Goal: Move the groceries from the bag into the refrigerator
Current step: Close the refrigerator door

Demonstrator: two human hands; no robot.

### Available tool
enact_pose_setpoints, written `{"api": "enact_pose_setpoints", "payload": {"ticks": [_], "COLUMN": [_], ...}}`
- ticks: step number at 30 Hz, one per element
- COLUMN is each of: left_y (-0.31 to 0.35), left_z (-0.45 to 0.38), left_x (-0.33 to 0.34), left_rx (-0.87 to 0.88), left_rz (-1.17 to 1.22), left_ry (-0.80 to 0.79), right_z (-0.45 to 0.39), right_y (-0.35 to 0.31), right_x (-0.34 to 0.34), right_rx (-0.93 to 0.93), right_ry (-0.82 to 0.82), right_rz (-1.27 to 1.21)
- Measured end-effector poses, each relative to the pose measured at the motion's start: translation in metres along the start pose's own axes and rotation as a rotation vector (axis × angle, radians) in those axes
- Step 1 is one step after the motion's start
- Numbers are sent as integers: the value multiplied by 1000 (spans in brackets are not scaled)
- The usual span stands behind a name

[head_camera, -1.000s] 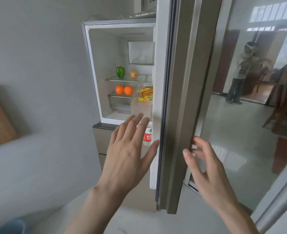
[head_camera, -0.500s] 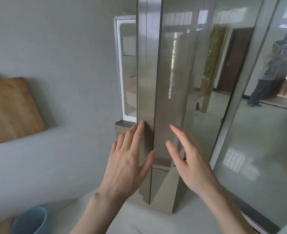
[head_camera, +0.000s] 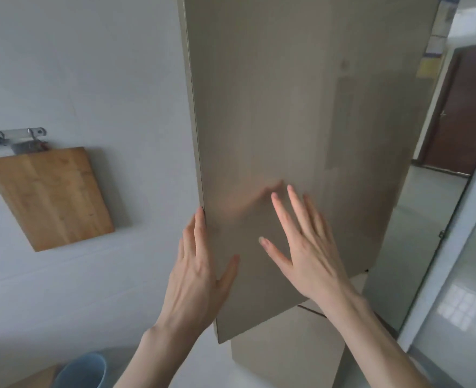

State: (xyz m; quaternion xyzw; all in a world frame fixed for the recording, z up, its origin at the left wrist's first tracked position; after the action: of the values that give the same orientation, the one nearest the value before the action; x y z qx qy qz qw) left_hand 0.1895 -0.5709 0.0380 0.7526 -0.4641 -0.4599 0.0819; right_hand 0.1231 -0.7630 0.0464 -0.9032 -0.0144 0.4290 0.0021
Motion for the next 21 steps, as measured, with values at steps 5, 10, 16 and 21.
{"api": "enact_pose_setpoints", "payload": {"ticks": [5, 10, 16, 21], "left_y": [-18, -28, -48, -61], "left_z": [-45, -85, -136, -164], "left_x": [20, 43, 77, 98], "left_rx": [-110, -154, -198, -218], "left_rz": [17, 34, -61, -82], "left_ry": [97, 135, 98, 101], "right_z": [-35, -63, -88, -104], "right_y": [33, 61, 83, 99], "right_x": [35, 59, 79, 93], "right_rx": [-37, -57, -100, -95], "right_ry": [-22, -50, -90, -82], "right_rz": [8, 71, 147, 189]}}
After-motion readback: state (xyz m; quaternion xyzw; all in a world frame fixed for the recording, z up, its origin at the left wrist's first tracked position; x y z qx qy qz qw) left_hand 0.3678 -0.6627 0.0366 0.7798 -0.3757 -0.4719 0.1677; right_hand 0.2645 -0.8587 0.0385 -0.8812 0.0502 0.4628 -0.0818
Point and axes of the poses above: each hand's wrist, its own z-axis away from the middle knuckle, its own x-axis out of the palm, y = z × x, the point moved 6 cm from there along -z, towards the middle knuckle, and after that the axes turned 12 degrees about -x, right-handed, at the moved point
